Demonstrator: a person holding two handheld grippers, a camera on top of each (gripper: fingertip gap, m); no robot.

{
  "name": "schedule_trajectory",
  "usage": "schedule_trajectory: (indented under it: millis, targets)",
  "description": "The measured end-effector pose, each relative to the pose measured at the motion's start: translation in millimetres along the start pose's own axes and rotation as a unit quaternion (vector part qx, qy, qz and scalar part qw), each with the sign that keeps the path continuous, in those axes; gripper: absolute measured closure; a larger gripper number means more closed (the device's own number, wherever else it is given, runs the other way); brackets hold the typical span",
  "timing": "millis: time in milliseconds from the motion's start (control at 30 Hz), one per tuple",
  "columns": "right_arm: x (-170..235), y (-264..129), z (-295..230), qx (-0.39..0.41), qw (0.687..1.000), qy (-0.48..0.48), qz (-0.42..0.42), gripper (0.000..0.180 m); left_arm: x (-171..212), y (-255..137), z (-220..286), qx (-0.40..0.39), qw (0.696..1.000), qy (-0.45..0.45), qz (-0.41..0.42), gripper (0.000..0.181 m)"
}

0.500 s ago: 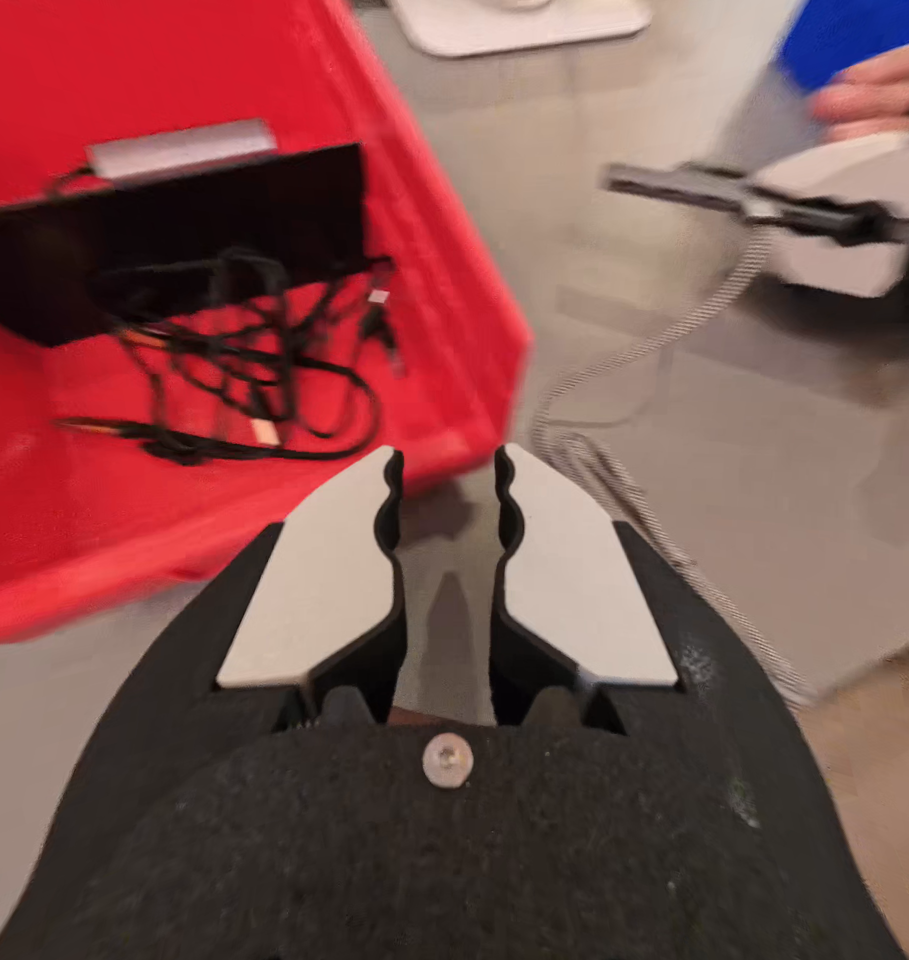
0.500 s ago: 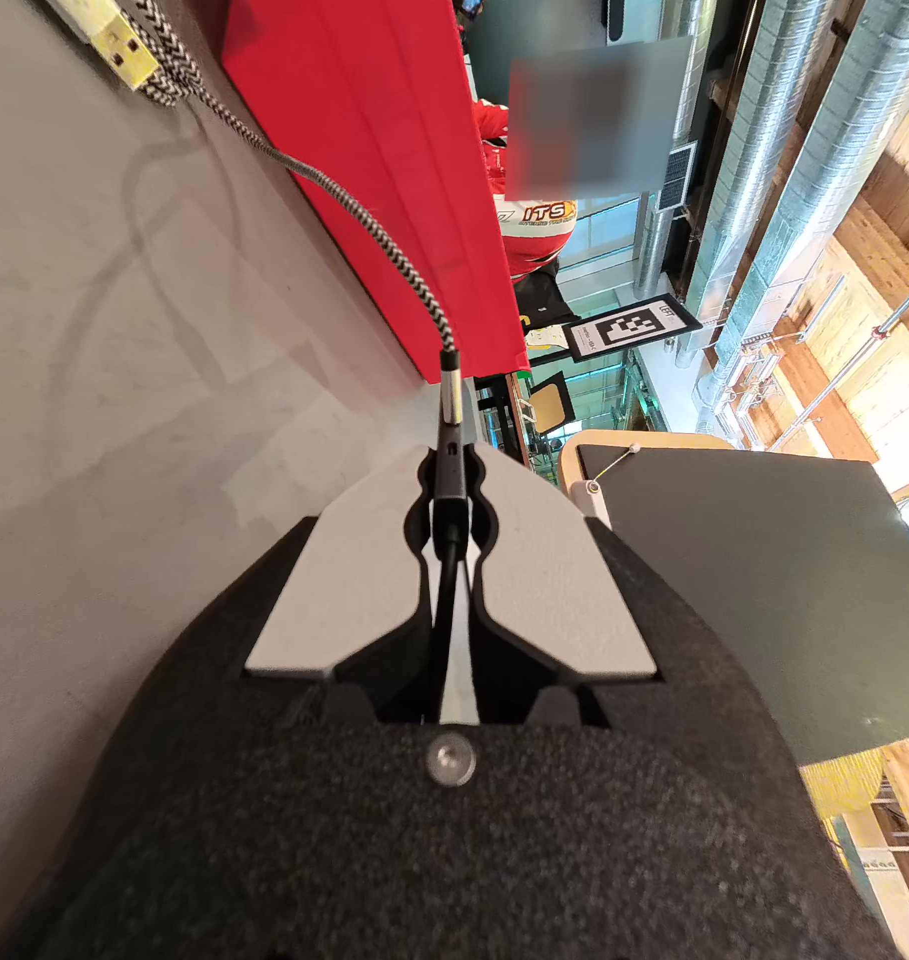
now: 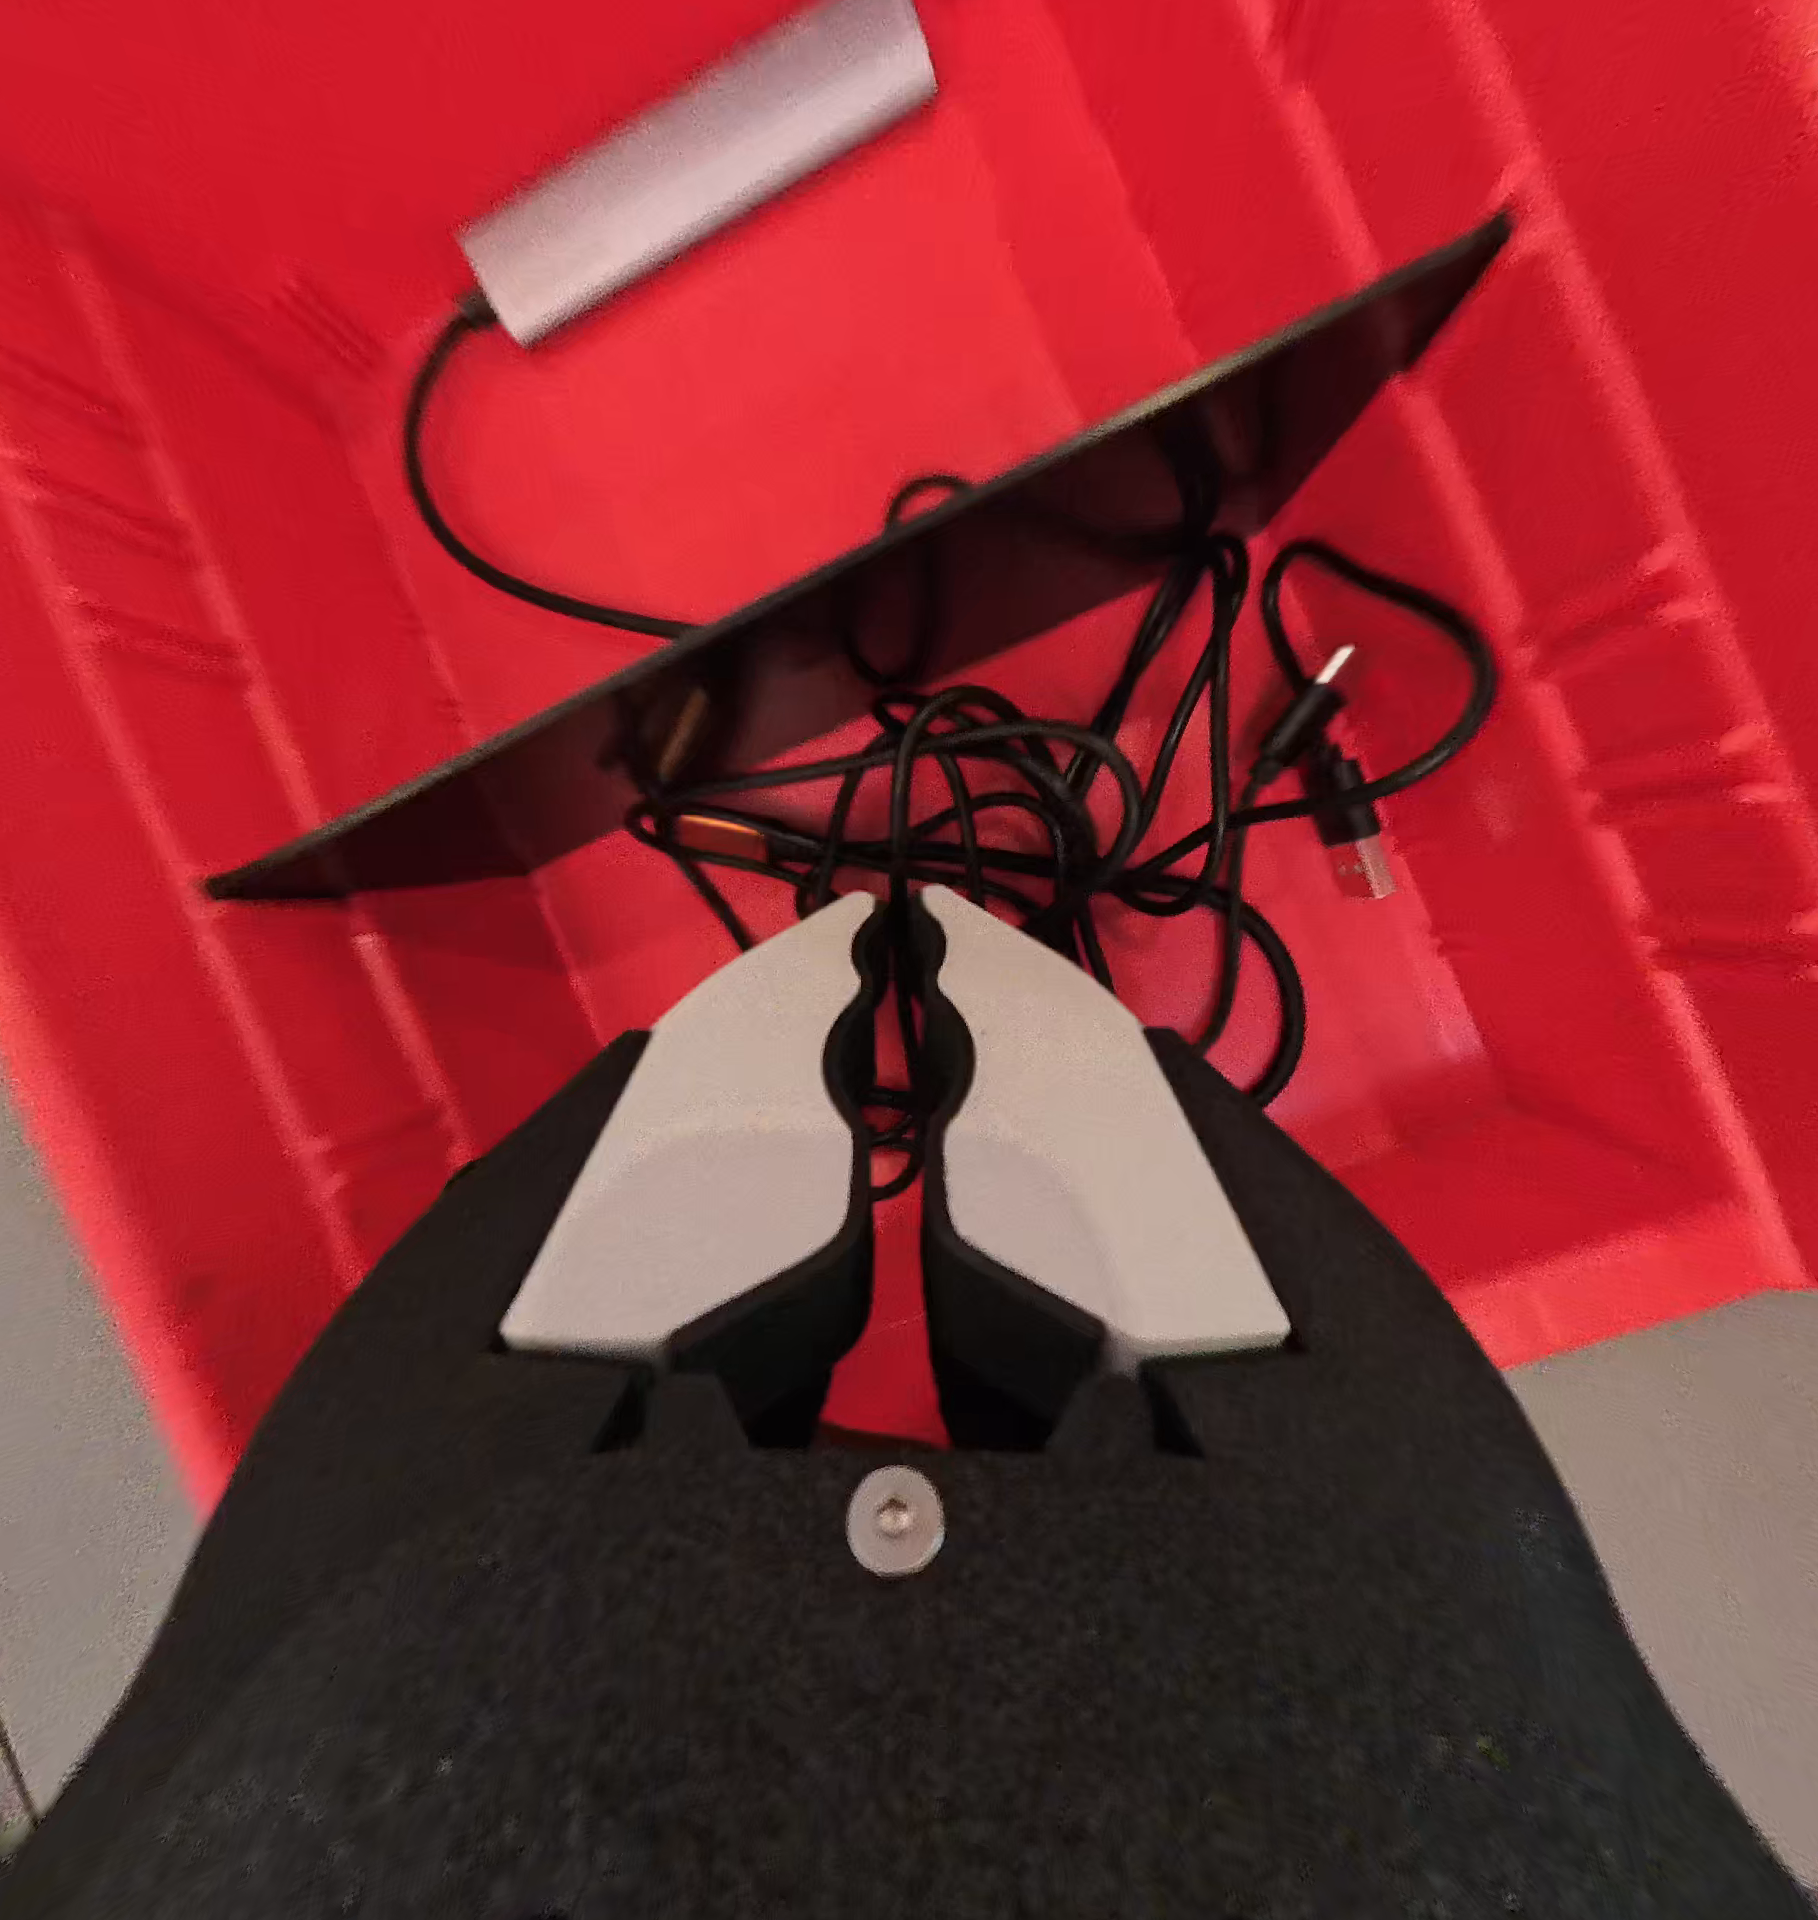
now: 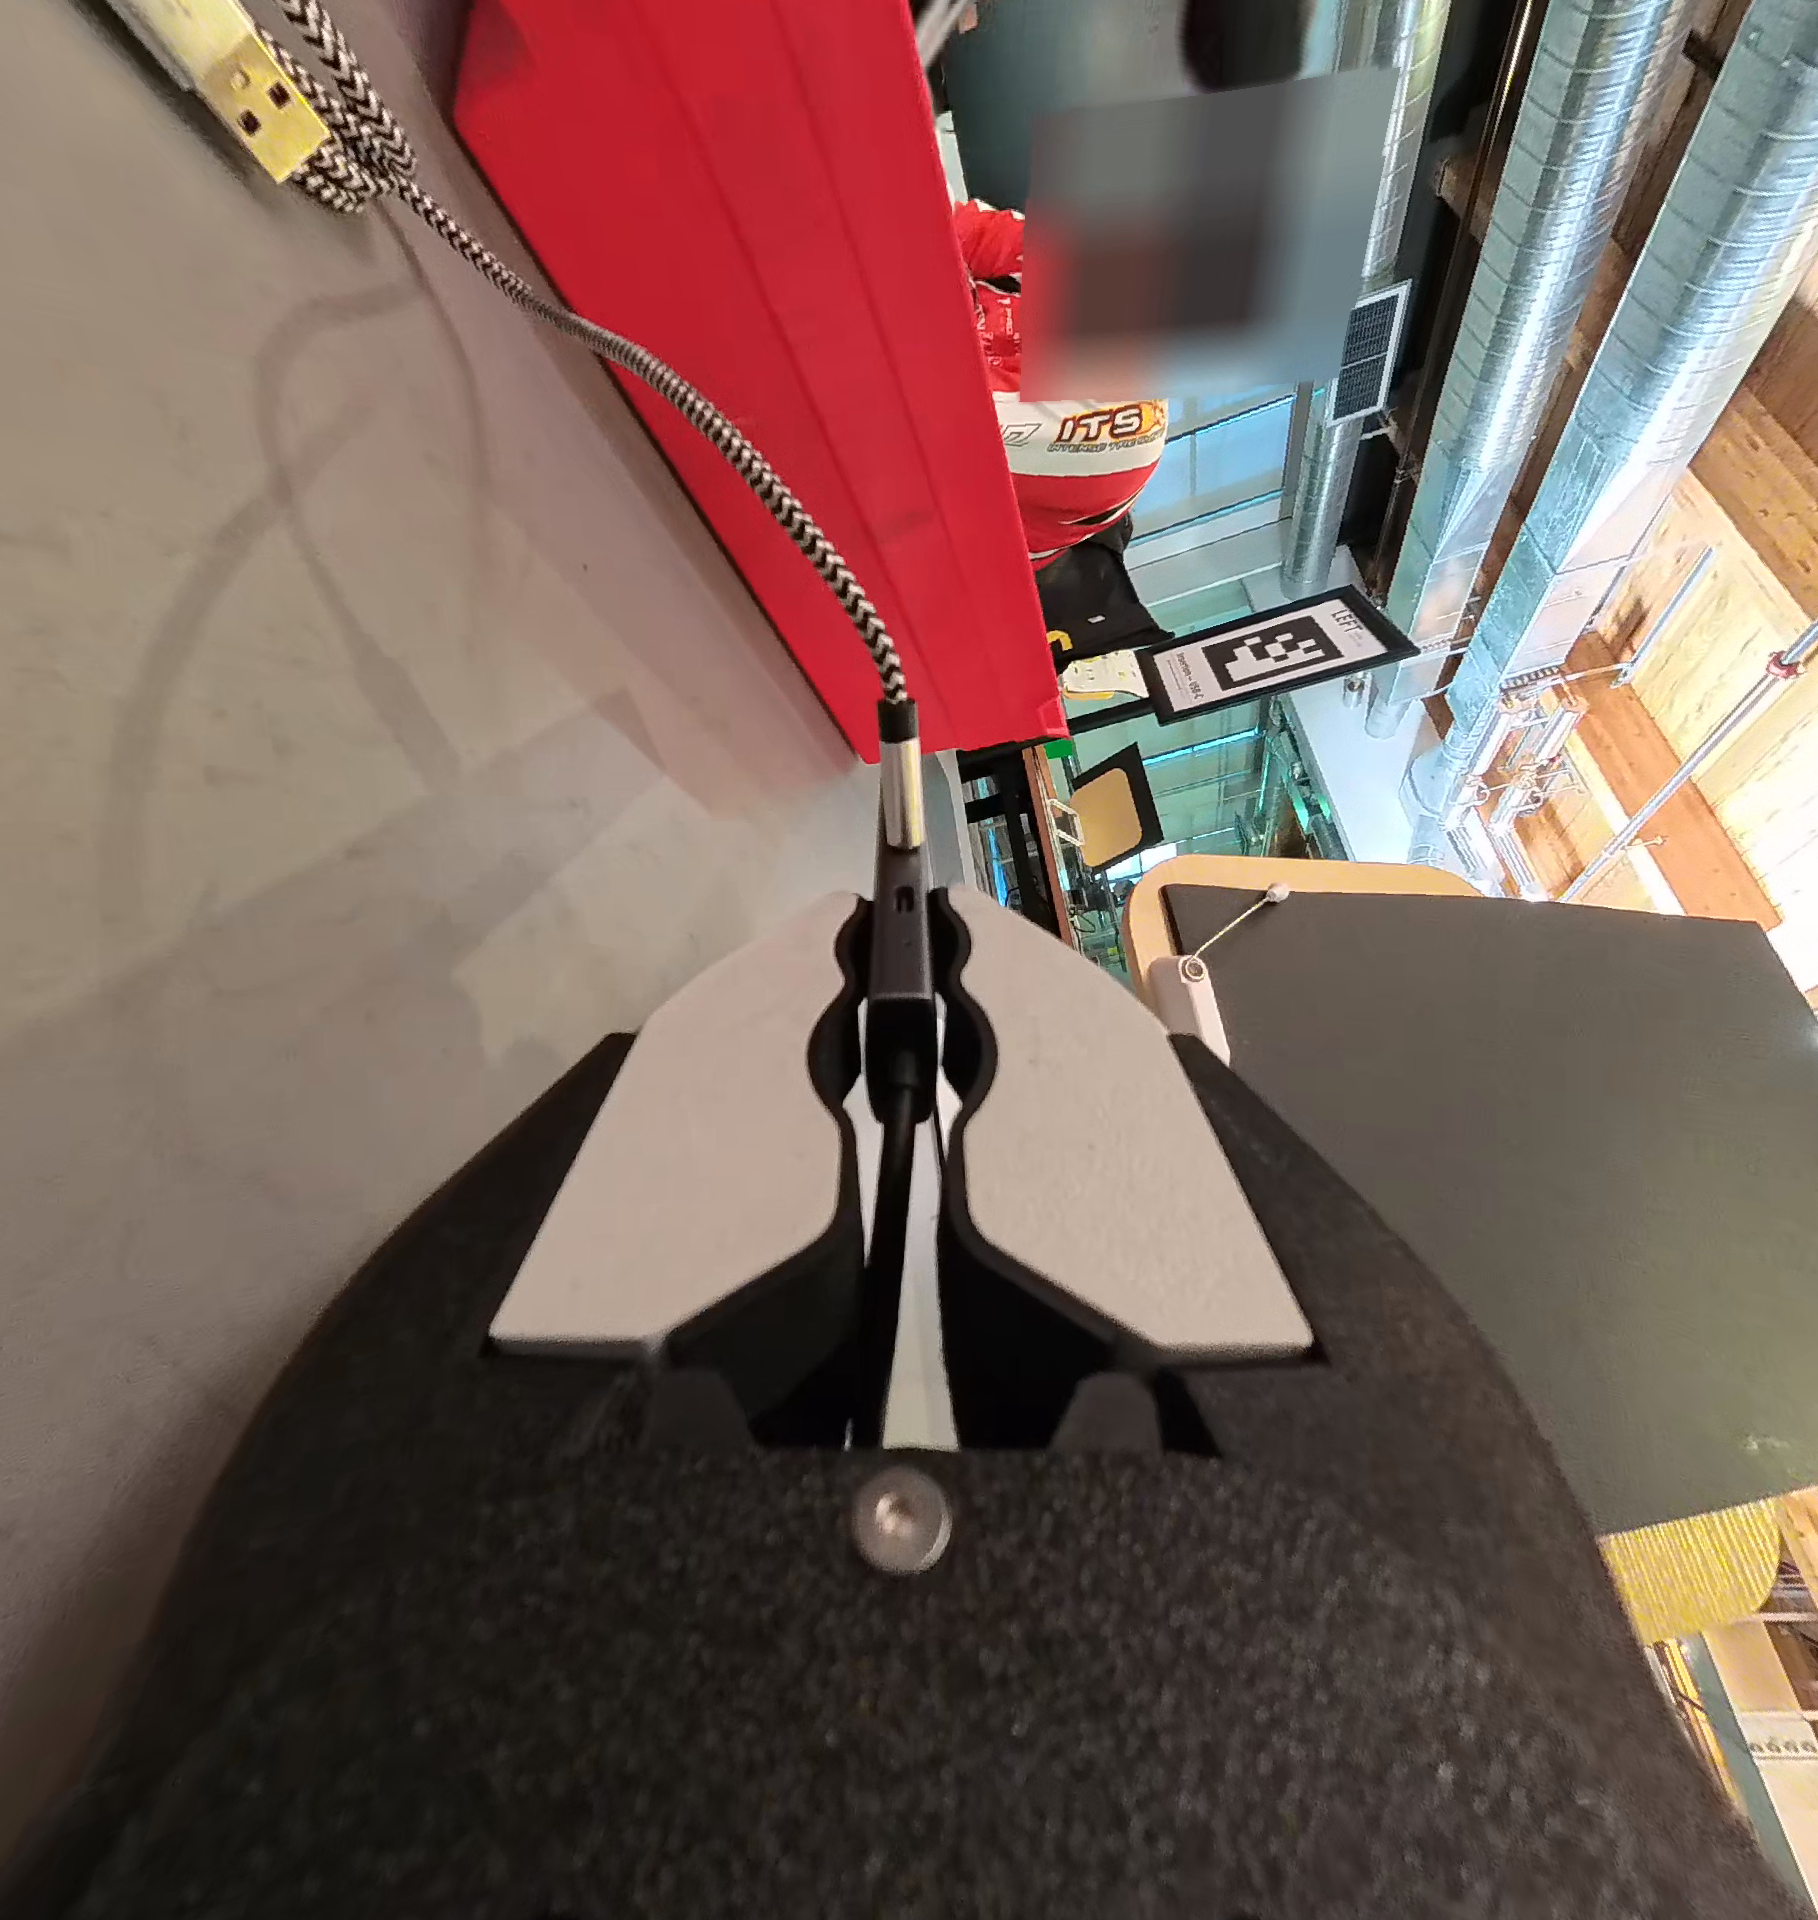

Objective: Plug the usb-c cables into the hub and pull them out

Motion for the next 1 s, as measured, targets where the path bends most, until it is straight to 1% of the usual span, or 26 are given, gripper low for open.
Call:
schedule_trajectory:
  millis: [67,133,233,300,400,500,633,733,833,933,1000]
  targets:
    - [-0.4,0.0,-0.2,-0.001,1.000,-0.001,0.001,0.170,-9.0,-26.2,-6.8,-0.032,0.999,-0.002,0.041,0.179]
    - [-0.7,0.1,-0.5,-0.002,1.000,-0.003,0.002,0.170,-17.4,-59.0,-18.8,-0.091,0.994,0.006,0.064,0.179]
    - [-1.3,-0.5,-1.2,-0.003,1.000,-0.007,0.003,0.170,-36.7,-118.8,-33.8,-0.167,0.979,0.012,0.118,0.180]
    - [-1.9,-0.3,-1.2,-0.002,1.000,-0.010,0.003,0.170,-52.0,-163.7,-40.4,-0.206,0.963,0.004,0.171,0.179]
    - [-3.0,-1.8,-1.4,-0.002,1.000,-0.012,0.004,0.170,-77.7,-224.6,-40.9,-0.231,0.938,0.002,0.258,0.179]
    - [-3.2,-1.8,-1.7,-0.003,1.000,-0.011,0.004,0.170,-103.6,-271.1,-41.3,-0.253,0.917,0.019,0.309,0.180]
    - [-3.7,-2.9,-1.0,-0.001,1.000,-0.013,0.005,0.170,-134.8,-312.6,-39.9,-0.267,0.901,0.046,0.338,0.179]
    - [-3.5,-2.6,1.3,0.006,1.000,-0.007,0.004,0.170,-155.4,-331.4,-27.3,-0.254,0.894,0.064,0.364,0.180]
    - [-1.0,-2.5,4.7,0.014,1.000,0.001,0.000,0.170,-174.2,-340.5,-5.4,-0.226,0.886,0.084,0.397,0.180]
    - [0.4,-1.8,5.9,0.014,1.000,0.005,-0.002,0.170,-194.9,-357.4,2.8,-0.242,0.872,0.110,0.411,0.180]
    - [-0.1,-1.9,6.0,0.014,1.000,0.007,-0.001,0.170,-211.1,-382.1,0.2,-0.257,0.859,0.116,0.426,0.180]
Point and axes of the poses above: each gripper's, where its closed fingertips meet, y out along the fingers, x out of its underside, z = x × y across the jaws, the point moved 4 cm from there along -y, back along the fingers, and after that the axes turned 15 degrees about y, right-handed, at the moved point
